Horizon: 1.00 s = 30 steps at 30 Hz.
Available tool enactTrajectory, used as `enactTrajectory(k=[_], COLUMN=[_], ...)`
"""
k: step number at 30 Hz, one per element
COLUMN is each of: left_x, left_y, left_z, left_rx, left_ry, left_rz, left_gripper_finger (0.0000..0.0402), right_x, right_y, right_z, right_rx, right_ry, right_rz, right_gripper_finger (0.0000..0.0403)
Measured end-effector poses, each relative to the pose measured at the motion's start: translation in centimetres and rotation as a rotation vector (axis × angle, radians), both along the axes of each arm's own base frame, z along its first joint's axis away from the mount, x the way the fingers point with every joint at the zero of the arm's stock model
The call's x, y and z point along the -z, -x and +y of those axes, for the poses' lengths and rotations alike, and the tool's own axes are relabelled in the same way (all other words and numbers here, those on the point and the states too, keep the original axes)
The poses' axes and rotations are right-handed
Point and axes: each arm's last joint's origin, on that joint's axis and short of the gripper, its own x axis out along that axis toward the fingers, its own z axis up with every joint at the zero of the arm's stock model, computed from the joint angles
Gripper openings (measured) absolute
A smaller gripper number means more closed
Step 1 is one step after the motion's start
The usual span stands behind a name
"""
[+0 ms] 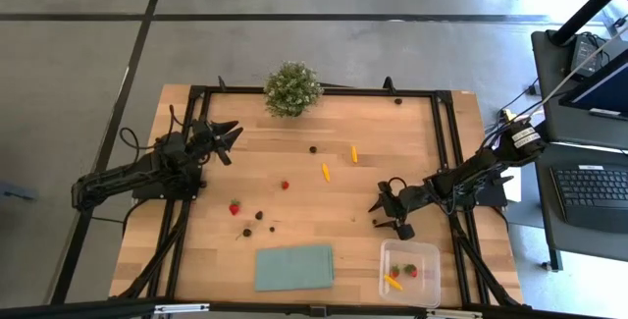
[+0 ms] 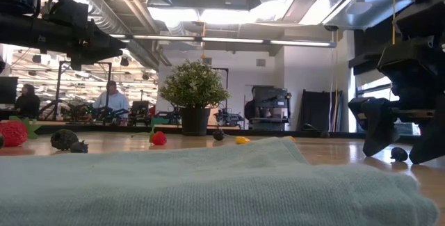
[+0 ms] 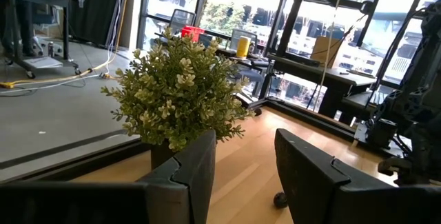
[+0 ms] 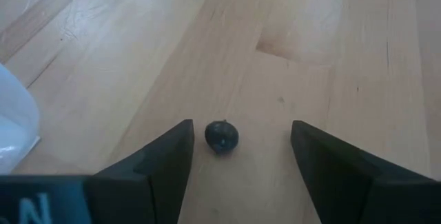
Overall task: Pick and placing Produce into tupperware
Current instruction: Put the blueberry into the transparent bin
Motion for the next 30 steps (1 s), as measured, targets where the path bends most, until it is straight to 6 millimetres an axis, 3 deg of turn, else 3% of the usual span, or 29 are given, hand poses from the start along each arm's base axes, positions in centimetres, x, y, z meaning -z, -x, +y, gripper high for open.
enactTrajectory(k=[30], left_x=[0.0], left_y=[0.0], left_z=[0.0], left_rx=[0.0], left_ry=[0.0], left_rz=[0.0], left_gripper_finger=[0.0143], right_x=[0.31], right_y=[0.22], right_z=[-0.08], right_rx=[-0.003], right_ry=[0.019], right_rz=[0.04], right_gripper_finger=[0.0245])
